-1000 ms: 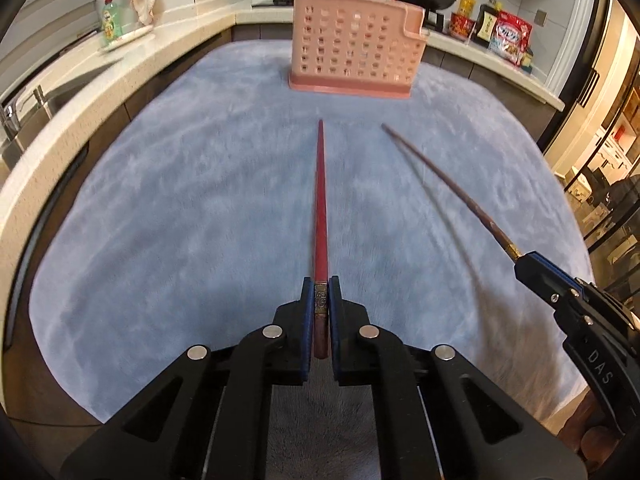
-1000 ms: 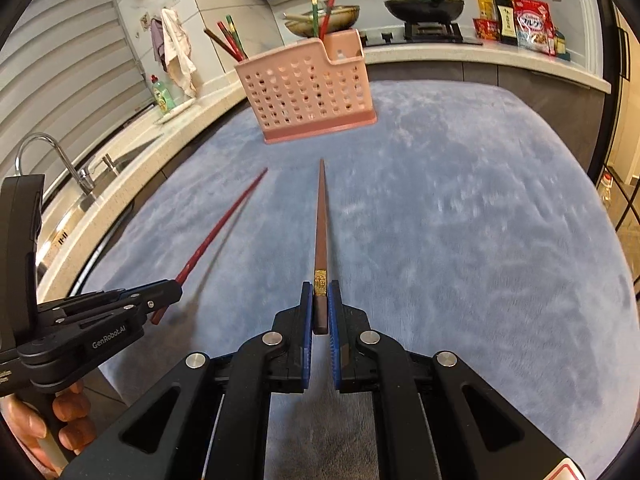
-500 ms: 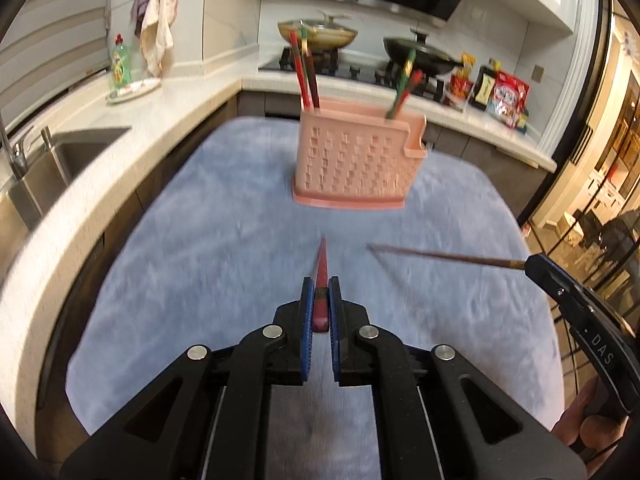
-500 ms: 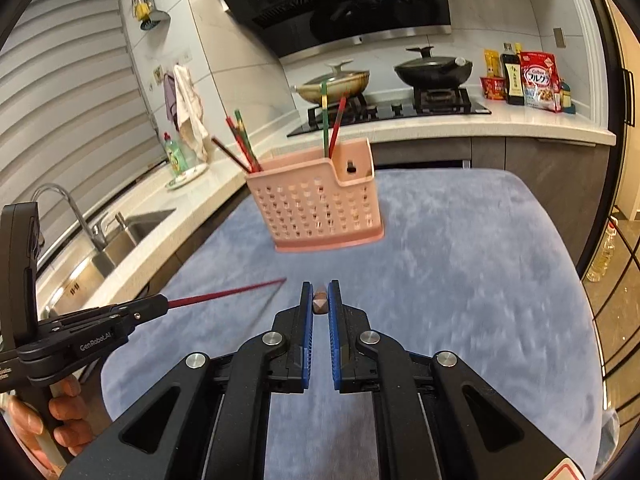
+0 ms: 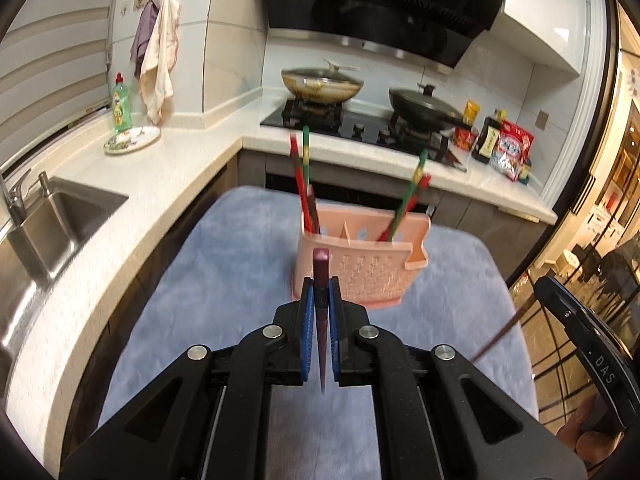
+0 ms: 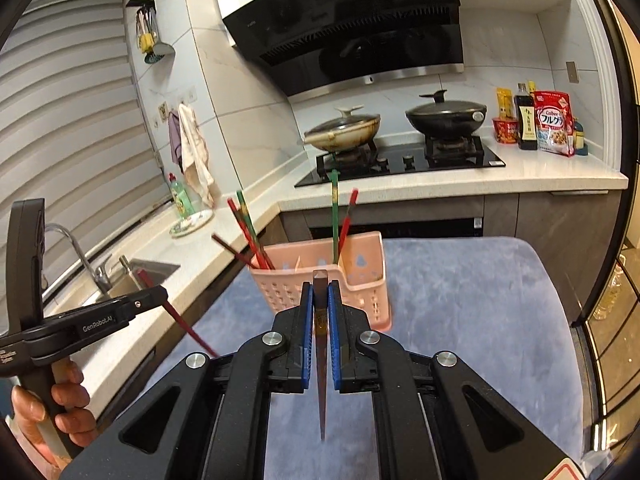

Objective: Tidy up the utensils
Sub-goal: 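Lift both chopsticks and lower them into the pink basket with both tools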

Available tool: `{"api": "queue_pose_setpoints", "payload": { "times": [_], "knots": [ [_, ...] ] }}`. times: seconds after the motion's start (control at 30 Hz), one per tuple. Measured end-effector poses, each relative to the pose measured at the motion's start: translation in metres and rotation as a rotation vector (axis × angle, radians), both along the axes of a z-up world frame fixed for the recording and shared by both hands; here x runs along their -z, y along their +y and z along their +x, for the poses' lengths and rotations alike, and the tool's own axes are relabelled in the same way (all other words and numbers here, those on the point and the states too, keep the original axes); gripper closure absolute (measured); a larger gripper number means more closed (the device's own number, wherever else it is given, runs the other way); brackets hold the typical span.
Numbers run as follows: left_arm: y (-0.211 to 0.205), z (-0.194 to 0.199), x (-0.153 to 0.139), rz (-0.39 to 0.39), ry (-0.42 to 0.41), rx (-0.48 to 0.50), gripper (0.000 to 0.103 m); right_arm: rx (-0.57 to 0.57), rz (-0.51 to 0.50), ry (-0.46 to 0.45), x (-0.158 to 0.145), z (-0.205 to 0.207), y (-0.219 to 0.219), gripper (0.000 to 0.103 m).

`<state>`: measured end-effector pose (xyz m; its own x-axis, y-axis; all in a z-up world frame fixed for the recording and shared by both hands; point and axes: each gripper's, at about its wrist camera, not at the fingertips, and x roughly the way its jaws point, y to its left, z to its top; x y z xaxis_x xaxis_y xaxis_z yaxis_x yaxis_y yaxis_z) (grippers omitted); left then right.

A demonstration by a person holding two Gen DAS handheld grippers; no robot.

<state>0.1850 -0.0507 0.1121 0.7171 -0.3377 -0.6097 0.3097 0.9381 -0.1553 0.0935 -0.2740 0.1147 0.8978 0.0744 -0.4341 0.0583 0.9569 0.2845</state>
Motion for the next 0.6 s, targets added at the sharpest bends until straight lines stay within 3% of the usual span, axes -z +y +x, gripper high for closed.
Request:
{"api": "queue_pose_setpoints", "payload": {
  "times": [0.3,0.6],
  "knots": [
    [-0.013,0.035,-0.066,-0.078,-0.096,0.012,0.096,0.002,0.045,-0.135,-0.059,0.037,-0.017,0.096],
    [-0.027,0.068,-0.119,-0.1,-0.225,-0.009,0.096,0.029,0.042,-0.24,-0.107,0.089,-0.03,0.096]
  ]
}}
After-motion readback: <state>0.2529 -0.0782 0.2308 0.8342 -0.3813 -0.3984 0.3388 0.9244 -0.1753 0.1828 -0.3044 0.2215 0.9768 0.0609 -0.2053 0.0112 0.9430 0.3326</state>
